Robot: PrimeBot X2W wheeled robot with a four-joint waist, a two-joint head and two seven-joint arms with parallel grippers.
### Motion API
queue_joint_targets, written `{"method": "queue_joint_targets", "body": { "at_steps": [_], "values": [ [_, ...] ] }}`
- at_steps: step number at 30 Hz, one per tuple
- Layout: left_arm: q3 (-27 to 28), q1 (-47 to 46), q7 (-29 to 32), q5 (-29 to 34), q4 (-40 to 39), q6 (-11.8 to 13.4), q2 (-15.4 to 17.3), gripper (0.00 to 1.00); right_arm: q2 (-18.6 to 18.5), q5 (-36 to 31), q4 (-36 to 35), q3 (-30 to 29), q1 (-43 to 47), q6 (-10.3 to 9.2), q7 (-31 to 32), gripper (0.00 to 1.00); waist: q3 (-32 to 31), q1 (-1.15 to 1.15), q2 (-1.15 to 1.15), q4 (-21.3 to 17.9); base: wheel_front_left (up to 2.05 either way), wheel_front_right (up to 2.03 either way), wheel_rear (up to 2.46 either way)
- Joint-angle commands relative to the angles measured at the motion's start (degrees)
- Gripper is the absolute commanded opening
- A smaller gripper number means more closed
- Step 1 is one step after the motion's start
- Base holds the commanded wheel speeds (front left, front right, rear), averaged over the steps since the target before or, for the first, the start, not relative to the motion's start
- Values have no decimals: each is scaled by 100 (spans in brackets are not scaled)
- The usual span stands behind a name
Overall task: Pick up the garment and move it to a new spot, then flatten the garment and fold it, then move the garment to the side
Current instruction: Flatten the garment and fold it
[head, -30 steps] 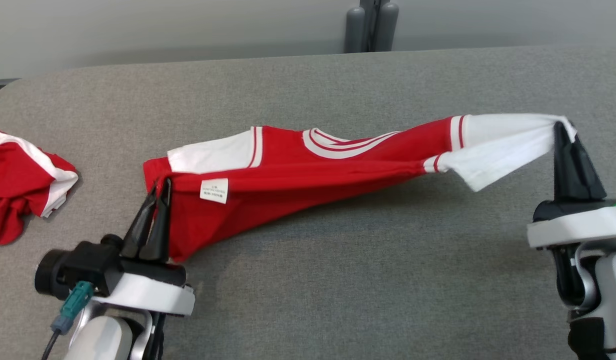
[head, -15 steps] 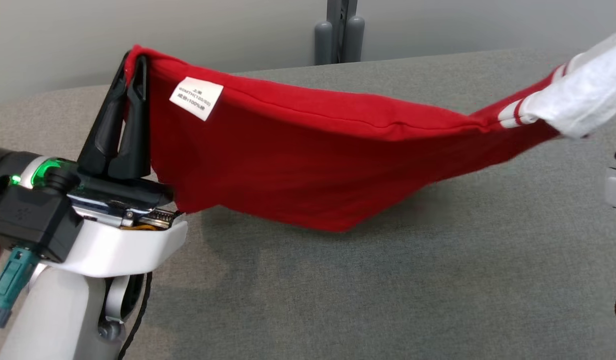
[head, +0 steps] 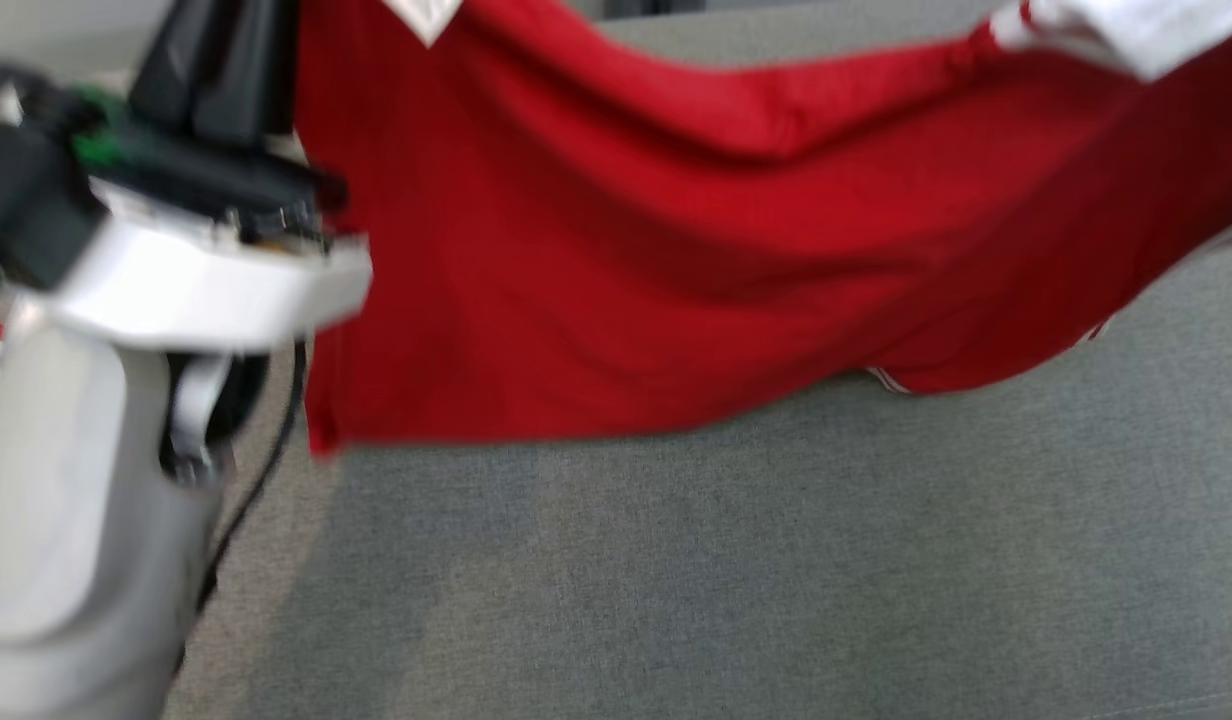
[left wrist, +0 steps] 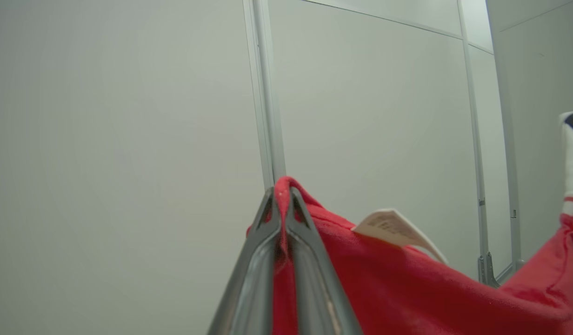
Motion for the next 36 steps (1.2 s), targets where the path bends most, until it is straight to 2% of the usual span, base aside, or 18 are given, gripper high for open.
{"method": "queue_joint_targets", "body": {
  "at_steps": [1,6,10,15,19,23,29,32,36],
  "values": [
    [14,-426,5,-47,224,-105,1,0,-131,69,232,67,-358,1,-43,0,292,0,0,-28,0,0,0],
    [-89,-1815,-23,-72,1358,-419,-142,0,-462,180,1296,439,-1767,1,-335,0,604,0,0,41,0,0,0],
    [-137,-2863,-205,-74,2405,-541,-354,0,-603,291,2231,807,-2967,1,-701,0,722,0,0,148,0,0,0],
    [-82,-3943,-465,-96,3740,-616,-515,0,-508,598,3480,1177,-4254,1,-1119,0,800,0,0,281,0,0,0],
    [-128,-4447,-588,-174,4826,-700,-694,0,-405,597,4454,1279,-4833,1,-1302,0,812,0,0,389,0,0,0],
    [-144,-4621,-770,-235,5867,-741,-828,0,-119,504,5213,1370,-4815,1,-1337,0,842,0,0,415,0,0,0],
    [-222,-4271,-1003,-268,6969,-832,-940,0,169,596,6047,1666,-4099,1,-1337,0,932,0,0,391,0,0,0],
    [-199,-3923,-1062,-338,7224,-871,-1005,0,253,774,6253,1765,-3567,1,-1339,0,932,0,0,399,0,0,0],
    [-31,-3128,-1067,-407,7152,-886,-1067,0,333,1025,6319,1820,-2779,1,-1340,0,871,0,0,383,0,0,0]
  ]
}}
